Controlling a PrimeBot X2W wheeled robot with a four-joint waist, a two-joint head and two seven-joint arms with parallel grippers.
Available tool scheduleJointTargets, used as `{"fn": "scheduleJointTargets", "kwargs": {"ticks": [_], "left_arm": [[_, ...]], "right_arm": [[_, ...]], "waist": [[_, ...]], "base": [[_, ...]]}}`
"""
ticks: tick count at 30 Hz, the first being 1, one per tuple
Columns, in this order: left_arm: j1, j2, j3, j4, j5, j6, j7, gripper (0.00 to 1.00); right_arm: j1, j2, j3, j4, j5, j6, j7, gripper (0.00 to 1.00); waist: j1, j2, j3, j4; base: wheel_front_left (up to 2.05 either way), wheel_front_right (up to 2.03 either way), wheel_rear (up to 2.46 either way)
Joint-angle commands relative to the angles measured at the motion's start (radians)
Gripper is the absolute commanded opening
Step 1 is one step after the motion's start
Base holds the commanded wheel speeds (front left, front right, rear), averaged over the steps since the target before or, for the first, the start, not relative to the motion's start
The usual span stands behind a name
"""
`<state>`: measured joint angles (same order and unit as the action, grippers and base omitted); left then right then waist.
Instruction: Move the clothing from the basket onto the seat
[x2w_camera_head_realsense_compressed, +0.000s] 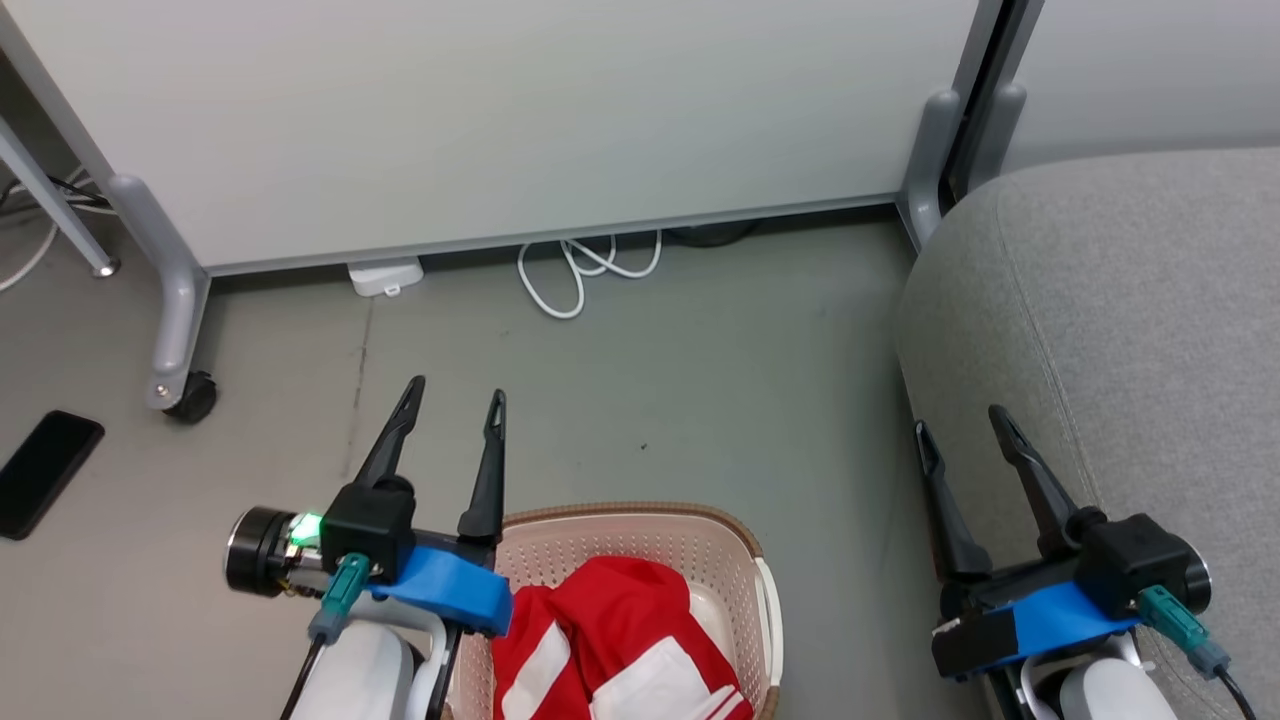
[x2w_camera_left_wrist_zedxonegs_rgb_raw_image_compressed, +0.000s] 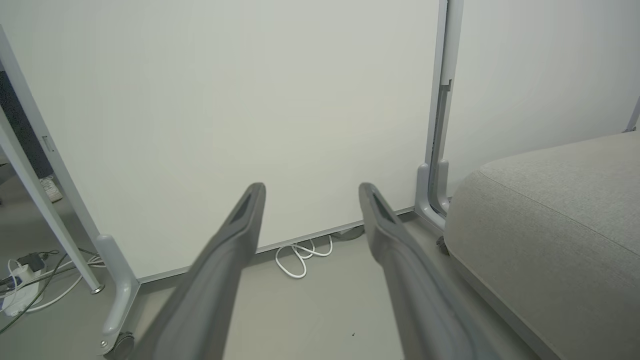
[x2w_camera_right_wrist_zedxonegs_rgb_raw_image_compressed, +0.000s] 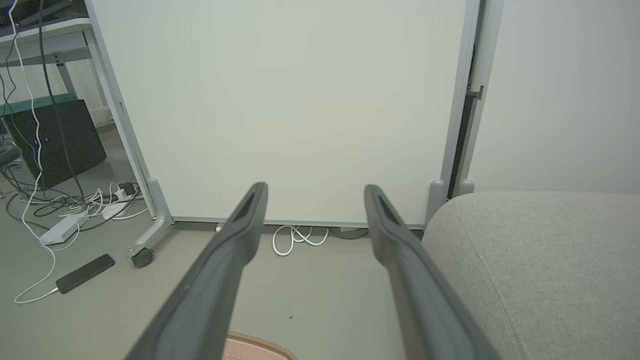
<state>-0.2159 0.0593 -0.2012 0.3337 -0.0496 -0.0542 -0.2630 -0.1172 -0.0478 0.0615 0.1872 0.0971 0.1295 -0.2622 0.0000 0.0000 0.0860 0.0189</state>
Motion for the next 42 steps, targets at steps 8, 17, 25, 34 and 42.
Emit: {"fn": "scheduleJointTargets", "kwargs": {"ticks": [8, 17, 25, 34, 42], "left_arm": [[-0.151, 0.040, -0.058, 0.127, 0.027, -0.054, -0.003, 1.00], [-0.322, 0.082, -0.179, 0.306, 0.055, -0.075, -0.003, 1.00], [-0.451, 0.109, -0.333, 0.465, 0.068, -0.075, -0.003, 1.00], [-0.585, 0.126, -0.555, 0.658, 0.071, -0.076, -0.003, 1.00], [-0.694, 0.134, -0.714, 0.839, 0.055, -0.076, -0.001, 1.00]], "right_arm": [[-0.078, -0.004, -0.008, -0.031, -0.015, 0.002, -0.004, 1.00], [-0.181, -0.004, -0.004, -0.071, -0.021, 0.002, -0.004, 1.00], [-0.249, -0.004, 0.003, -0.099, -0.023, 0.002, -0.004, 1.00], [-0.314, -0.004, 0.016, -0.122, -0.030, 0.002, -0.004, 1.00], [-0.357, -0.004, 0.016, -0.144, -0.039, 0.002, -0.004, 1.00]], "waist": [[0.0000, 0.0000, 0.121, -0.047], [0.0000, 0.0000, 0.294, -0.103], [0.0000, 0.0000, 0.423, -0.130], [0.0000, 0.0000, 0.544, -0.149], [0.0000, 0.0000, 0.649, -0.165]], "base": [[0.00, 0.00, 0.00], [0.00, 0.00, 0.00], [0.00, 0.00, 0.00], [0.00, 0.00, 0.00], [0.00, 0.00, 0.00]]}}
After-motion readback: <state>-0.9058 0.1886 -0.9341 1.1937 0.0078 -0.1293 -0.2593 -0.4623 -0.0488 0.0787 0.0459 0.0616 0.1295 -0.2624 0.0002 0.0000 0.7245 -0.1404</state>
